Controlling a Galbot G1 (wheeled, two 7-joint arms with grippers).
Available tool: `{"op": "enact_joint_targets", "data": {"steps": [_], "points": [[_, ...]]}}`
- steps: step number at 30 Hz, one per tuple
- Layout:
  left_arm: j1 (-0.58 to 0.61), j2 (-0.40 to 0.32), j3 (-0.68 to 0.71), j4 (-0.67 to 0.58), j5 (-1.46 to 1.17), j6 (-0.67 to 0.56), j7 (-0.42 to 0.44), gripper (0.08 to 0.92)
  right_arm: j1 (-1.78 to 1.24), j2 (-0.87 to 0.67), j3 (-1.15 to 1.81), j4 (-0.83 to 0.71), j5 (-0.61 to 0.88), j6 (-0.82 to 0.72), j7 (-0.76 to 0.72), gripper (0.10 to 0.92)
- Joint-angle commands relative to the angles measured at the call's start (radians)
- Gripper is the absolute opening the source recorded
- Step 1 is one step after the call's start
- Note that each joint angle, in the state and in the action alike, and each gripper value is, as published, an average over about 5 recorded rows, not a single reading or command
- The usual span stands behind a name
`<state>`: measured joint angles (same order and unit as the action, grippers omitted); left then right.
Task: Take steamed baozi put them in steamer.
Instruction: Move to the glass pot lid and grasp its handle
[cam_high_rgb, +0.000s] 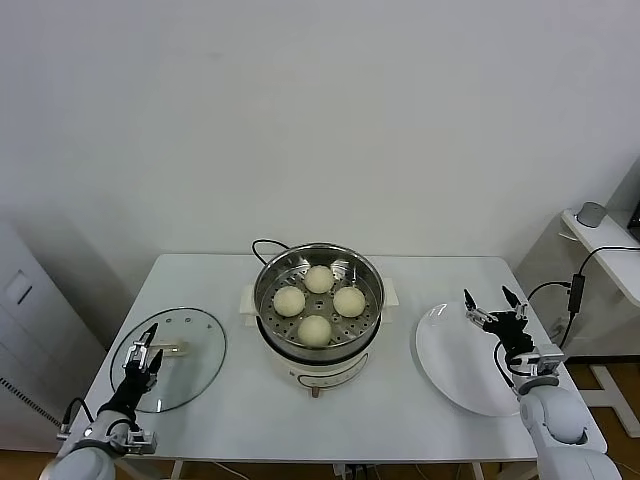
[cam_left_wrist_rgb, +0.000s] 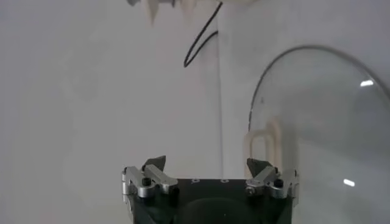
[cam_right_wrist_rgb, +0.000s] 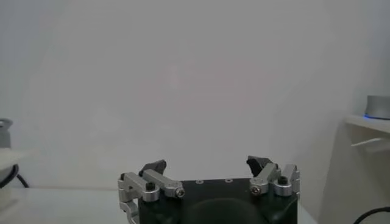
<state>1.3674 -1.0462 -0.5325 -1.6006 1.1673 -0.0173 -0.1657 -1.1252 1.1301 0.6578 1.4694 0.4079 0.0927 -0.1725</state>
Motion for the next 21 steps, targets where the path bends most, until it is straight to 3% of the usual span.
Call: {"op": "enact_joint_targets", "data": {"steps": [1,17,21], "points": [[-0.072,-0.026,0.003,0.119,0.078,-0.022,-0.015,0.823,0.000,0.007,0.007,-0.010,-0.011,0.003,-0.002,0.823],[-0.175,-0.057,0.018,0.210,0.131,-0.041,-0.056,0.817,-0.005,0.019,0.011,-0.019,-0.022,0.005,-0.002,0.823],[-0.175,-0.057,0.016,0.212,0.133,-0.045,-0.054,0.748,-0.003,0.020,0.011,-0.021,-0.024,0.004,-0.001,0.823]]}}
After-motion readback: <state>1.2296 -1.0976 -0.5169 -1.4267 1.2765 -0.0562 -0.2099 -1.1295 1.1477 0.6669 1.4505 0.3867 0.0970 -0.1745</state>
